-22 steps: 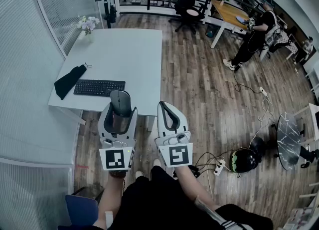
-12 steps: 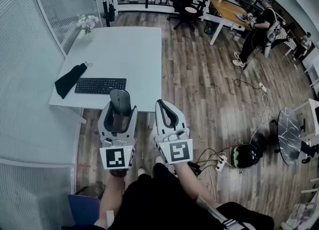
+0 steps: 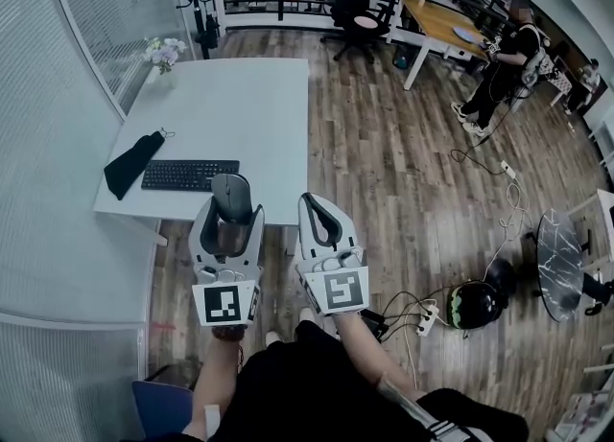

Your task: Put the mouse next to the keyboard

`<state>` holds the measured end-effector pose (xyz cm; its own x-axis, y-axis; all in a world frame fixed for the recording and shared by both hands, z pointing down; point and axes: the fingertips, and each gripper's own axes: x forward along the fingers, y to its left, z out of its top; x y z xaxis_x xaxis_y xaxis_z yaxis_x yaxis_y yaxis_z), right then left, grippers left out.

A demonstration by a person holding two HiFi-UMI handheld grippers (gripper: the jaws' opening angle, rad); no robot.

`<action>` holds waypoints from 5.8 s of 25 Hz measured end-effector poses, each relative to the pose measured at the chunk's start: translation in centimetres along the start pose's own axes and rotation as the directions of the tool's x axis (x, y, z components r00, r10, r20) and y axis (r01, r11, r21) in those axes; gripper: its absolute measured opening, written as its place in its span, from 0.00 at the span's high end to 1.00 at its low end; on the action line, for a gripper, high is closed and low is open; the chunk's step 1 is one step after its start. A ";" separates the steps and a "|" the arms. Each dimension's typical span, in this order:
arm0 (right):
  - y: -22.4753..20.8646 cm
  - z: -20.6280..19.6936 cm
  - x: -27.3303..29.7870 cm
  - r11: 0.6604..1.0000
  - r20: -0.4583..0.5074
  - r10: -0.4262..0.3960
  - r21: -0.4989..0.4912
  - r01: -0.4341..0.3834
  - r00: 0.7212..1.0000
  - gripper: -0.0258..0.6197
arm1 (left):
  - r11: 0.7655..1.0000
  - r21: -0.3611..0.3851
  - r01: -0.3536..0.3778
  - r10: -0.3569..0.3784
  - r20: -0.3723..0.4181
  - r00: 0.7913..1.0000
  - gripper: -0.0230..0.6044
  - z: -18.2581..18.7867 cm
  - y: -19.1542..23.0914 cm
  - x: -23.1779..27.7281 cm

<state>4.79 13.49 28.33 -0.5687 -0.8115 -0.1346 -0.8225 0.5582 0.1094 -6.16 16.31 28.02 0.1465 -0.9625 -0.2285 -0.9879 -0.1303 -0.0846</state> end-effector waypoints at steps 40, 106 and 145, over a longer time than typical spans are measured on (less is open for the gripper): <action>-10.8 -5.4 15.3 0.997 -0.012 0.072 0.009 -0.072 0.997 0.96 | 1.000 0.008 -0.018 0.018 -0.027 0.999 0.48 -6.6 1.2 18.1; -14.7 -11.3 33.0 0.999 -0.077 -0.030 -0.027 0.028 0.997 0.96 | 1.000 -0.023 0.000 -0.005 -0.231 0.973 0.48 -23.0 12.4 31.4; -21.1 -15.0 32.8 0.992 -0.141 -0.120 -0.041 0.116 0.983 0.96 | 0.982 -0.191 0.006 -0.143 -0.716 0.683 0.48 -49.6 8.7 26.5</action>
<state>3.67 -27.48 36.36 -0.4578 -0.8890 -0.0066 -0.8815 0.4530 0.1332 -13.38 -22.15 69.29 0.2044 -0.8096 0.5503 -0.9787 -0.1786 0.1008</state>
